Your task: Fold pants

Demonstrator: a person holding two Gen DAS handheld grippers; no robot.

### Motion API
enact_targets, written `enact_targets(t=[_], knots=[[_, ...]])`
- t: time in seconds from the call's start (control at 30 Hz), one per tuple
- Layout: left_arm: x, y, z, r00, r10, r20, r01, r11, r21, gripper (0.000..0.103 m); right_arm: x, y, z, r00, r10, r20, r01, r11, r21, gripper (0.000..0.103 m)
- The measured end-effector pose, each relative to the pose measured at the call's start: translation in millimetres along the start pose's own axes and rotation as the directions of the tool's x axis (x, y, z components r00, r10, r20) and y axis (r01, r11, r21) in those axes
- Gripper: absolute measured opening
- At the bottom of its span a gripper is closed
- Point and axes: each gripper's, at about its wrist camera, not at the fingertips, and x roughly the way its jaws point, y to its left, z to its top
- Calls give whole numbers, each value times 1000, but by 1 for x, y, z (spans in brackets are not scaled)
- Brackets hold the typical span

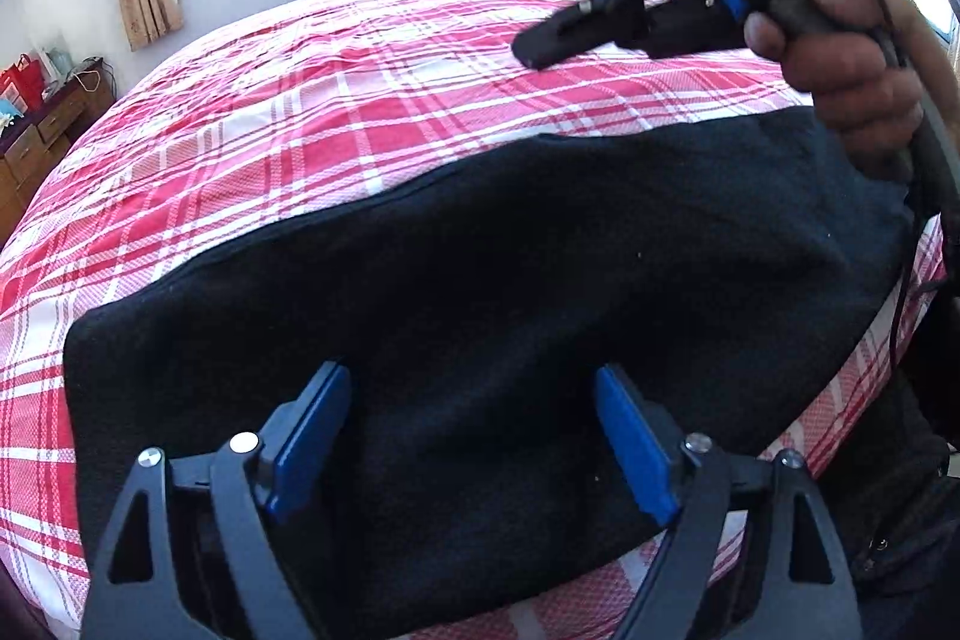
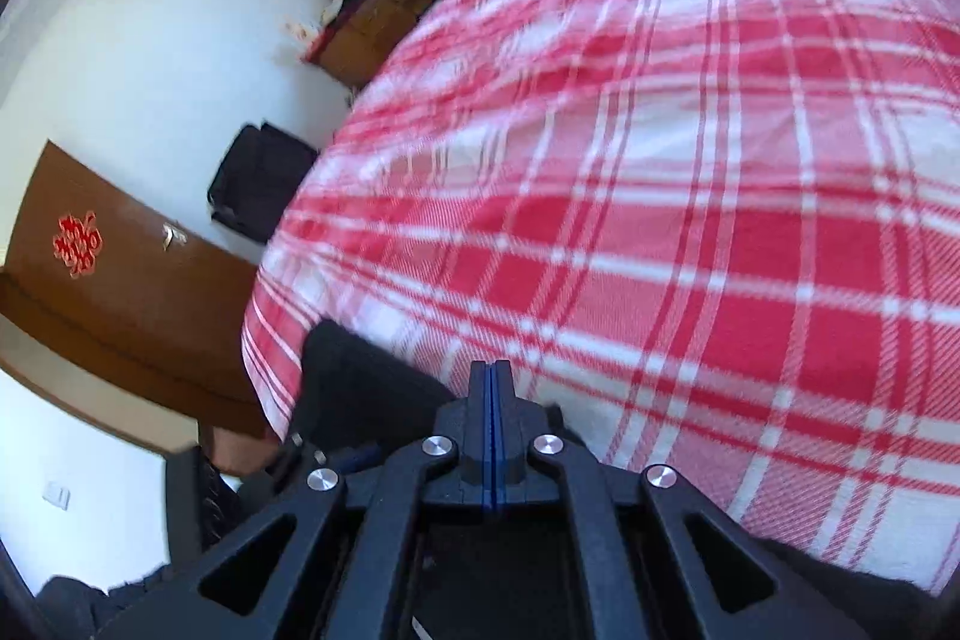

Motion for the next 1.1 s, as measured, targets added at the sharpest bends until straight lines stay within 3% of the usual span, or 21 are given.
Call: enact_targets(t=[0.07, 0.17, 0.3, 0.33, 0.37, 0.4, 0.43, 0.57, 0.73, 0.83, 0.93, 1.1], knots=[[1, 0, 1, 1000, 2, -2, -2, 1000, -2, 88, 3, -2, 0, 999, -47, -12, 47, 999, -10, 0], [2, 0, 1, 1000, 5, -1, -5, 1000, 2, 89, 8, -6, -6, 998, -40, -41, 39, 999, -27, 0], [1, 1, 0, 1000, 10, -1, -10, 1000, -1, 93, 13, -15, -15, 991, -121, -54, 120, 993, -11, 4], [4, 2, 1, 1000, 11, -1, -11, 1000, -1, 93, 13, -16, -17, 988, -144, -58, 143, 990, -19, 22], [6, 3, 2, 1000, 12, -1, -12, 1000, 0, 94, 12, -18, -20, 987, -146, -67, 144, 989, -25, 57], [9, 4, 4, 1000, 14, 0, -14, 1000, 1, 95, 11, -19, -23, 990, -123, -66, 122, 992, -18, 65], [11, 6, 4, 1000, 16, 1, -16, 1000, 1, 96, 8, -19, -26, 993, -105, -62, 104, 994, -15, 66], [13, 8, 5, 1000, 20, 2, -20, 1000, -5, 98, 6, -7, -38, 974, -225, -36, 219, 969, -117, 66], [-1, 4, 14, 1000, -1, 27, 2, 1000, -21, 98, -40, -7, -49, 965, -241, 102, 249, 966, -75, 66], [-9, -16, 25, 997, -52, 55, 50, 998, 32, 98, -94, -13, -70, 940, -294, 175, 307, 950, -52, 66], [-9, -45, 40, 989, -131, 67, 124, 987, 106, 98, -149, -25, -92, 900, -370, 230, 380, 925, -1, 66], [-4, -102, 64, 962, -268, 59, 247, 941, 231, 98, -260, -58, -146, 788, -519, 332, 479, 855, 199, 66]])
